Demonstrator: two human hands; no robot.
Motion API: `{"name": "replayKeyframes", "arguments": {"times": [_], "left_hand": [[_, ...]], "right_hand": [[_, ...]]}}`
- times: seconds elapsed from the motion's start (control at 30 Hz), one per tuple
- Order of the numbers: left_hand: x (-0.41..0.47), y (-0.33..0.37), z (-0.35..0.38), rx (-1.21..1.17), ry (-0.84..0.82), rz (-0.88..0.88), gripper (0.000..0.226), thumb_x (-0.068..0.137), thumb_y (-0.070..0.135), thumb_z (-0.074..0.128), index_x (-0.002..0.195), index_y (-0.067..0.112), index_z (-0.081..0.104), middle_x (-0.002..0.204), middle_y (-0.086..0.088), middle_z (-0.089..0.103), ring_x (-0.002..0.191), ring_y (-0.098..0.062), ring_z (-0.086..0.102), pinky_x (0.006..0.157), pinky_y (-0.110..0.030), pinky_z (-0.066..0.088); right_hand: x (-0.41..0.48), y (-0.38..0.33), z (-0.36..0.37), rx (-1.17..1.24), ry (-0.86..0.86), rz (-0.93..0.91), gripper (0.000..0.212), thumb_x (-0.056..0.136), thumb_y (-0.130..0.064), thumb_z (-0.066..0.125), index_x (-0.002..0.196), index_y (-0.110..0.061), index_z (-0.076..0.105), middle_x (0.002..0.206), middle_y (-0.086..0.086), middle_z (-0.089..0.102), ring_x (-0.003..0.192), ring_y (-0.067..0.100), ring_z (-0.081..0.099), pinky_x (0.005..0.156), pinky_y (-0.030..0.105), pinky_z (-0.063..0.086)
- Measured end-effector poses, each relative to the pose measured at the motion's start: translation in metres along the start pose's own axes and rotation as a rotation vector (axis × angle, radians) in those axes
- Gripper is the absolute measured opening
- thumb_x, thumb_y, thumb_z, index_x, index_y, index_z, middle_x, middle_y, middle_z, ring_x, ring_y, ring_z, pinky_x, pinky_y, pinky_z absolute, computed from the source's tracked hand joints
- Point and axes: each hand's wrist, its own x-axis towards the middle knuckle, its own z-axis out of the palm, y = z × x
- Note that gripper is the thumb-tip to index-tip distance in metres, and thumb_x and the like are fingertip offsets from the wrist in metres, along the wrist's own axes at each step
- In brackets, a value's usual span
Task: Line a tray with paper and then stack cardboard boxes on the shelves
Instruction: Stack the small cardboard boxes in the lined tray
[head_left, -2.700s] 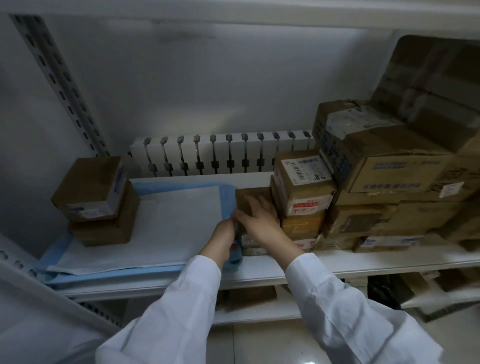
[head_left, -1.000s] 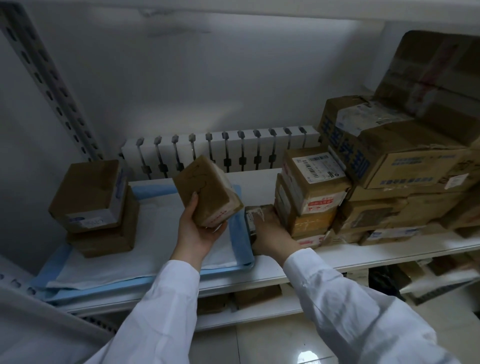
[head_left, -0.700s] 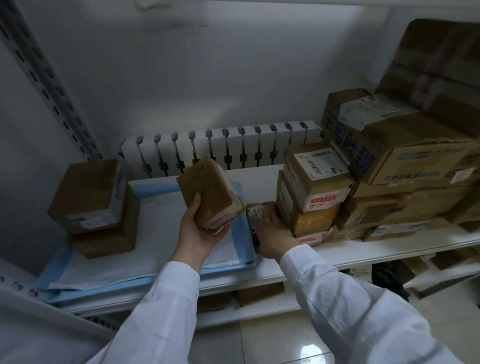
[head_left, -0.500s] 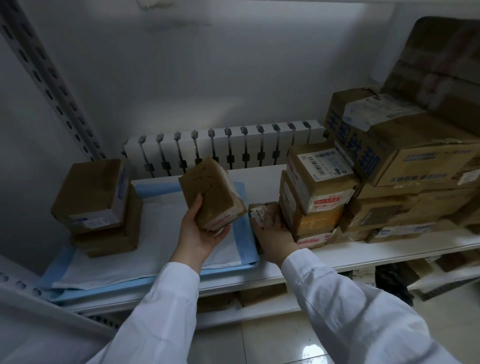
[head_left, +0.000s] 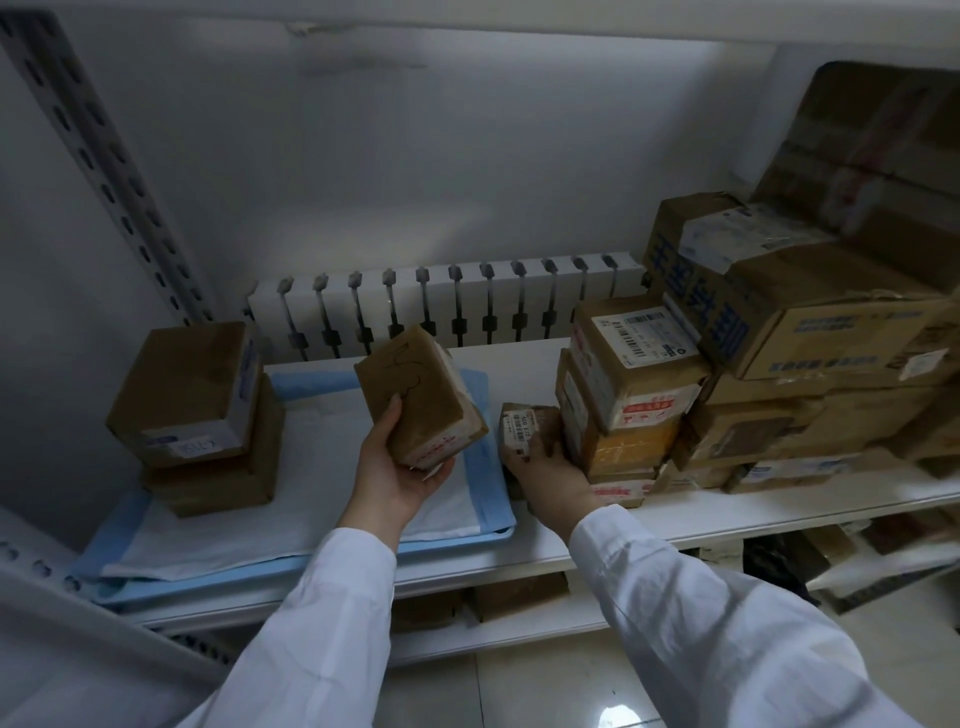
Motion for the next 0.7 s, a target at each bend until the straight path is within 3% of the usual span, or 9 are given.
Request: {"name": "replayKeyframes", "arguments": {"times": [0.1,0.23,0.33,0.43,0.5,0.57,0.7], "left_hand": [[-0.003,0.000,0.000,0.001,-0.006,-0.001,0.030,0.087,0.043,0.056,0.110,0.024,0.060,0.109,-0.010,0.064,0.107,-0.031,0.056,0.088,-0.043,0.046],[-0.005,0.003,0.000,0.011,-0.011,0.008,0.032,0.086,0.043,0.057,0.113,0.024,0.059,0.110,-0.010,0.064,0.108,-0.031,0.056,0.089,-0.043,0.046],[-0.007,0.005,-0.002,0.015,-0.014,0.010,0.035,0.085,0.044,0.058,0.115,0.025,0.058,0.112,-0.010,0.064,0.109,-0.031,0.056,0.089,-0.043,0.047],[-0.008,0.008,-0.004,0.019,-0.003,0.008,0.044,0.083,0.044,0.060,0.123,0.025,0.056,0.114,-0.010,0.063,0.111,-0.031,0.055,0.086,-0.042,0.048],[-0.008,0.008,-0.006,0.022,0.004,0.012,0.045,0.083,0.044,0.060,0.123,0.025,0.055,0.114,-0.010,0.063,0.113,-0.031,0.054,0.088,-0.042,0.047],[-0.010,0.009,-0.008,0.021,0.011,0.014,0.043,0.083,0.044,0.060,0.122,0.024,0.056,0.116,-0.010,0.062,0.115,-0.032,0.053,0.091,-0.043,0.046],[-0.011,0.009,-0.010,0.015,0.015,0.013,0.042,0.084,0.044,0.059,0.121,0.025,0.055,0.119,-0.011,0.061,0.116,-0.032,0.052,0.092,-0.044,0.045]], "right_hand": [[-0.001,0.001,0.002,0.041,0.025,0.003,0.060,0.098,-0.018,0.039,0.151,-0.030,0.012,0.158,0.017,-0.007,0.142,0.043,0.014,0.112,0.047,0.028],[-0.005,0.003,0.005,0.004,0.059,-0.013,0.056,0.095,-0.022,0.047,0.144,-0.033,0.024,0.159,0.014,-0.002,0.140,0.046,0.019,0.107,0.047,0.036],[-0.009,-0.002,0.007,-0.041,0.075,-0.011,0.058,0.093,-0.035,0.048,0.144,-0.031,0.020,0.154,0.016,0.013,0.136,0.045,0.025,0.105,0.047,0.036],[-0.012,-0.005,0.006,-0.124,0.169,-0.003,0.060,0.091,-0.033,0.051,0.143,-0.022,0.022,0.143,0.017,0.033,0.124,0.036,0.040,0.102,0.042,0.037],[-0.011,-0.005,0.007,-0.151,0.195,0.002,0.064,0.089,-0.034,0.052,0.143,-0.018,0.022,0.142,0.017,0.034,0.124,0.034,0.042,0.103,0.041,0.036],[-0.007,-0.003,0.011,-0.128,0.179,0.026,0.071,0.089,-0.037,0.052,0.146,-0.015,0.017,0.147,0.019,0.026,0.130,0.035,0.035,0.107,0.042,0.033],[-0.001,0.001,0.024,-0.050,0.059,0.065,0.082,0.094,-0.040,0.045,0.151,-0.017,-0.008,0.156,0.020,-0.015,0.145,0.039,-0.003,0.118,0.048,0.013]]}}
